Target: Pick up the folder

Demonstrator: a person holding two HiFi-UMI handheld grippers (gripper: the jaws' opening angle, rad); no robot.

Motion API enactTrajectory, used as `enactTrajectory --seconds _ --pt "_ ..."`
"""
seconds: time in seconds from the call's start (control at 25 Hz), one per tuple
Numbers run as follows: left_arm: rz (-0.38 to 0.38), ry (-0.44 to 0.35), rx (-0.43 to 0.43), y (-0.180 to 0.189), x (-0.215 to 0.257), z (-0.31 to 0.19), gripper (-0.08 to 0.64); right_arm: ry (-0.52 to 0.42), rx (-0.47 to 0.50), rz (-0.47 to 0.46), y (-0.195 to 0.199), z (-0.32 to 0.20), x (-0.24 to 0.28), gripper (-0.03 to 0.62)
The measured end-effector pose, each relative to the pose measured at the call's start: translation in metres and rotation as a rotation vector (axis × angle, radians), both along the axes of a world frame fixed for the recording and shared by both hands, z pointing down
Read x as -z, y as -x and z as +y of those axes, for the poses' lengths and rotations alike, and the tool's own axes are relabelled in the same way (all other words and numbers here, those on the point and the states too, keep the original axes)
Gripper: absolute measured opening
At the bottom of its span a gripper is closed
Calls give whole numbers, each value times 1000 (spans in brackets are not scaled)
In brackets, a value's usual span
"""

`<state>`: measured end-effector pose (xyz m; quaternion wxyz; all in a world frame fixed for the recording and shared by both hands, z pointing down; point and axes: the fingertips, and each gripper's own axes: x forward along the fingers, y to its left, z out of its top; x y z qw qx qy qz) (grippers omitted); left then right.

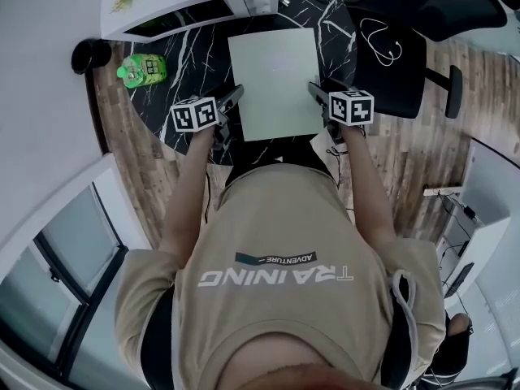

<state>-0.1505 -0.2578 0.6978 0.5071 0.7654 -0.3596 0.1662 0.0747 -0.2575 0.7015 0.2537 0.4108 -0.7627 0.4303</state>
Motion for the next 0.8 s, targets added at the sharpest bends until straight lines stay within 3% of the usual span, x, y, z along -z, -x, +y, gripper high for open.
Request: enactTrajectory --seconds 0.16,0.36,0.64,0.8 --pt "18 72 -22 -7 -13 9 217 82 -10 -4 -1 -5 -15 210" --pt "53 136 -27 -15 -27 11 218 211 -35 -147 8 -6 -31 234" --pt "88 220 -49 -20 -40 7 247 357 8 -264 15 -8 -48 282" --pt "89 249 -93 -24 -44 5 268 384 33 -256 18 -7 -50 293"
